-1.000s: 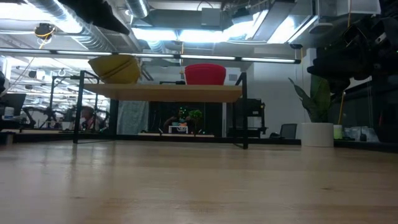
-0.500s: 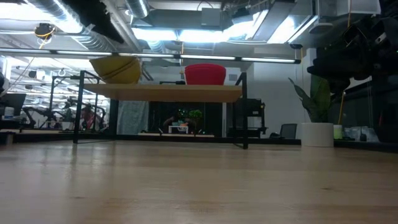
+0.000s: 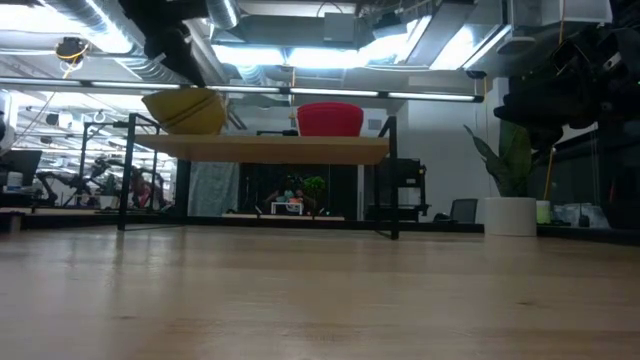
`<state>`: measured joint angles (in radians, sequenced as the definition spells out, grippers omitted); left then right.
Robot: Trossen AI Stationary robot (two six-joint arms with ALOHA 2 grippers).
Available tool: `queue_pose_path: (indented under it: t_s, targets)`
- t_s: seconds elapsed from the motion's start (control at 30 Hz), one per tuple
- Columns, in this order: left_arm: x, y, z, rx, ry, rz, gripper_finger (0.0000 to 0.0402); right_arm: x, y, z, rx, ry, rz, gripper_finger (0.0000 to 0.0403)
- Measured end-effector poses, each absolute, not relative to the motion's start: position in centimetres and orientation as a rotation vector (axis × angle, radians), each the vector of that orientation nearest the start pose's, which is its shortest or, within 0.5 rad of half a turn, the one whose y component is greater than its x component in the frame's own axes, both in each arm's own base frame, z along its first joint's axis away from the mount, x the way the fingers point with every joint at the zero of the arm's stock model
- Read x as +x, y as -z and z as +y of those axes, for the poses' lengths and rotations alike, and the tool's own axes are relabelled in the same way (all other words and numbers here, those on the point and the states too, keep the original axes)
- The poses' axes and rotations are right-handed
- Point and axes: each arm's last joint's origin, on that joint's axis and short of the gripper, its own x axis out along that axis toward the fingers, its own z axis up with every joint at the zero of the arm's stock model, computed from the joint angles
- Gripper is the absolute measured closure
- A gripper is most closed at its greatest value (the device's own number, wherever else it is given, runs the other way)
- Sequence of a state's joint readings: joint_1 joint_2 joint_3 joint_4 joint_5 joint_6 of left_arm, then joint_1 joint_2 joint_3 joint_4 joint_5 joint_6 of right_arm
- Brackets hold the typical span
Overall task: Pick & Place Mini bowls
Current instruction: Adjust the white patterned bowls on the shelf
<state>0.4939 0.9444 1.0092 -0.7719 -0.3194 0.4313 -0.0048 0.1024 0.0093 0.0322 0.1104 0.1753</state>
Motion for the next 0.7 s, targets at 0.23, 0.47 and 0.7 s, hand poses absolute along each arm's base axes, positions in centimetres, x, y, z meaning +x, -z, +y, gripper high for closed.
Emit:
queue_pose_path:
  t_s: [0.23,0.47,0.7]
  targets:
    - [16.1,-32.5,10.1,0.321,-0.609,0.906,0.0382,10.3,-16.2,-0.4,0.172,0.120,0.051,0.0263]
    - [16.7,-32.3,11.0,0.310,-0.587,0.885,0.0399,10.3,-16.2,-0.4,0.172,0.120,0.050,0.0263]
    - [16.8,-32.0,11.6,0.277,-0.555,0.881,0.0399,10.3,-16.2,-0.4,0.171,0.120,0.051,0.0263]
